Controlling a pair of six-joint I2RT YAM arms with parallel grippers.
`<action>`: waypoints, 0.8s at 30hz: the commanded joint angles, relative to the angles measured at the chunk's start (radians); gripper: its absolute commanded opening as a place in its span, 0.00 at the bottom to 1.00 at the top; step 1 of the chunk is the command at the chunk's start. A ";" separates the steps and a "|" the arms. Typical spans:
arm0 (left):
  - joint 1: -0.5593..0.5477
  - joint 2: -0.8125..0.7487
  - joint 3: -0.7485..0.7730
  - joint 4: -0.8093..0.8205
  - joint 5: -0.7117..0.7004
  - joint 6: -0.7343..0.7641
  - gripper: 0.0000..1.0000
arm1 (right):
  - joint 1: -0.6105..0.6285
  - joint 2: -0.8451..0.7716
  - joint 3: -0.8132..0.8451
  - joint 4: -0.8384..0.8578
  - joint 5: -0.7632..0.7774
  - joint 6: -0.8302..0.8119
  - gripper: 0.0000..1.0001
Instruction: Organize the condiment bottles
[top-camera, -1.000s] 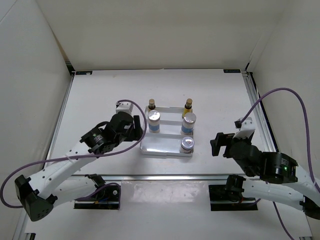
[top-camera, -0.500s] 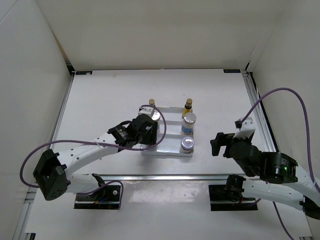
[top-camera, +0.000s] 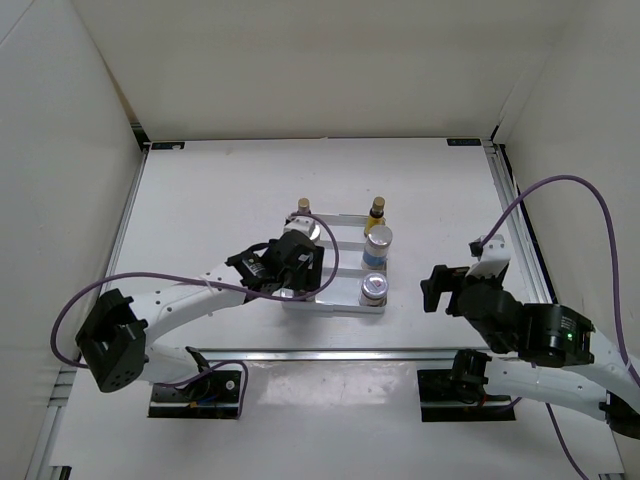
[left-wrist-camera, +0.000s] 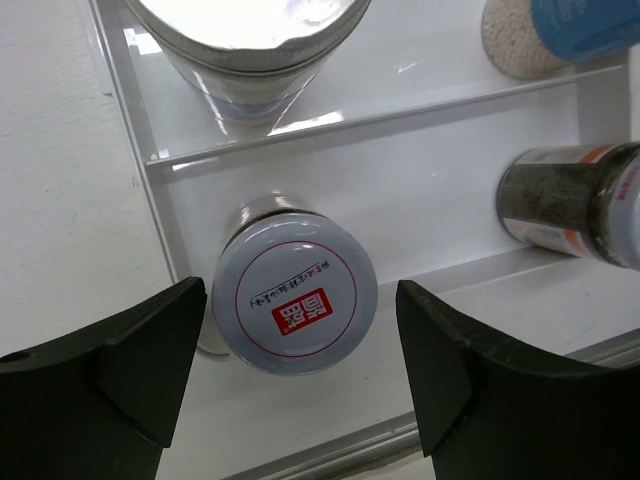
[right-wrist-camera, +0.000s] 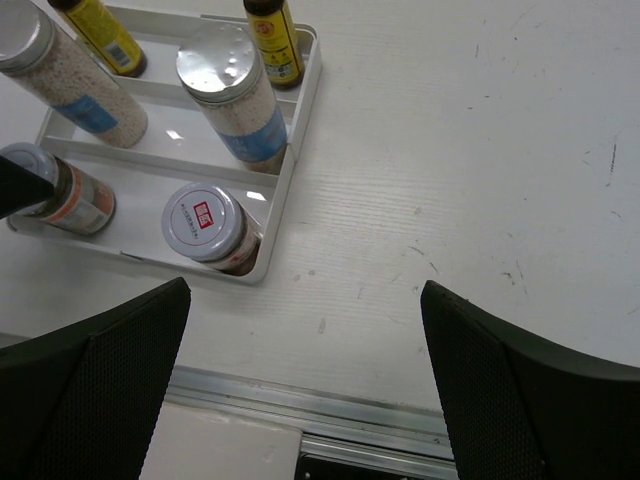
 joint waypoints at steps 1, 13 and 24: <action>-0.003 -0.022 0.032 0.050 0.005 0.003 0.89 | 0.005 0.042 0.026 -0.030 0.030 0.031 0.99; -0.040 -0.246 0.267 -0.095 -0.191 0.168 1.00 | 0.005 0.275 0.245 -0.137 0.021 0.048 0.99; 0.087 -0.611 0.102 -0.200 -0.476 0.417 1.00 | 0.005 0.254 0.251 -0.090 -0.025 -0.117 0.99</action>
